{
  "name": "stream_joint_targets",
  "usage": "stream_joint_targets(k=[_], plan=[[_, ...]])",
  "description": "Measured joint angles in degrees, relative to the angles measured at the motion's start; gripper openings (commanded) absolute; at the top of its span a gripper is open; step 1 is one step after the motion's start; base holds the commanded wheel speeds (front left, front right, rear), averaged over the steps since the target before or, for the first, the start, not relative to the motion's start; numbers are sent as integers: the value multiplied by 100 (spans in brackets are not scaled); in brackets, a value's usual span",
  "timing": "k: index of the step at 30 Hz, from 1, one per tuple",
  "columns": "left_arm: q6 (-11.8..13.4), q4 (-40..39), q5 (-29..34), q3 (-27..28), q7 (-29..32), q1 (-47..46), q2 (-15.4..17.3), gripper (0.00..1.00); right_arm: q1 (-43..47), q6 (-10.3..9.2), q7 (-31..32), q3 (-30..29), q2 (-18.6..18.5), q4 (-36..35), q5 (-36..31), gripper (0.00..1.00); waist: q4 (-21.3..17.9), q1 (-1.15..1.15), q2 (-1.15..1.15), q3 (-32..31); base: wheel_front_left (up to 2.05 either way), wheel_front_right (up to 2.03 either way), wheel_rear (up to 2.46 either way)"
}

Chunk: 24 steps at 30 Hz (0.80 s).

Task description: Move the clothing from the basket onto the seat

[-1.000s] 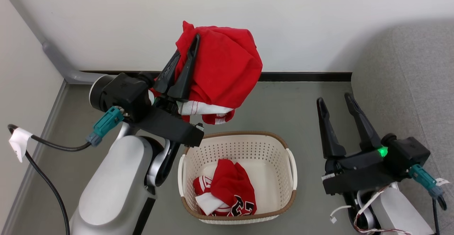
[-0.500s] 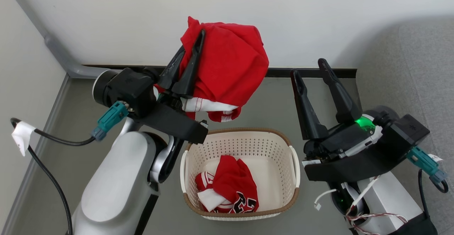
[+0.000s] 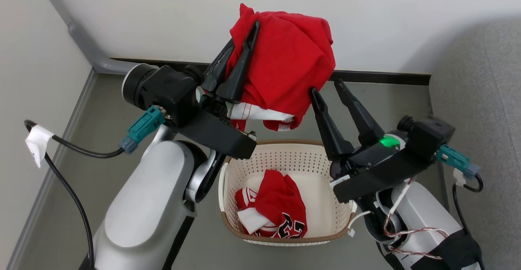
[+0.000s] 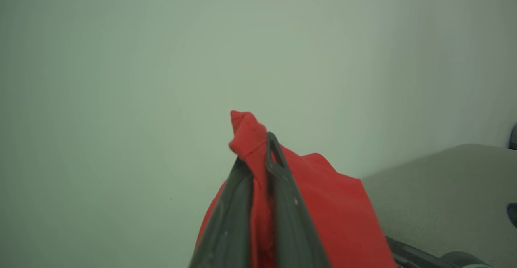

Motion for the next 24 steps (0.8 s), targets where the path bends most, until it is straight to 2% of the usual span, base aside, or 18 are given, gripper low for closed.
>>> stream_joint_targets(k=[5,12,19,20,22,24], plan=[[-43,7,11,-104,0,-20,-44,0,-133,89,101,254,4,210,415,100,96,0,0,46,0,0,0],[-44,5,118,-212,0,-49,-81,0,-567,99,82,749,-1,343,1116,100,175,0,0,88,0,0,0],[-48,5,118,-331,0,-49,-125,0,-954,99,56,1006,-7,668,1383,100,224,0,0,112,0,0,0],[-48,5,118,-341,0,-49,-129,0,-995,99,35,1027,-7,712,1411,95,230,0,0,113,0,0,0],[-49,5,118,-360,-1,-49,-146,0,-1085,98,-4,1065,-8,799,1425,3,241,0,0,116,0,0,0],[-49,15,115,-371,-1,-48,-159,0,-1177,89,-62,1098,-10,847,1425,0,248,0,0,116,0,0,0]])
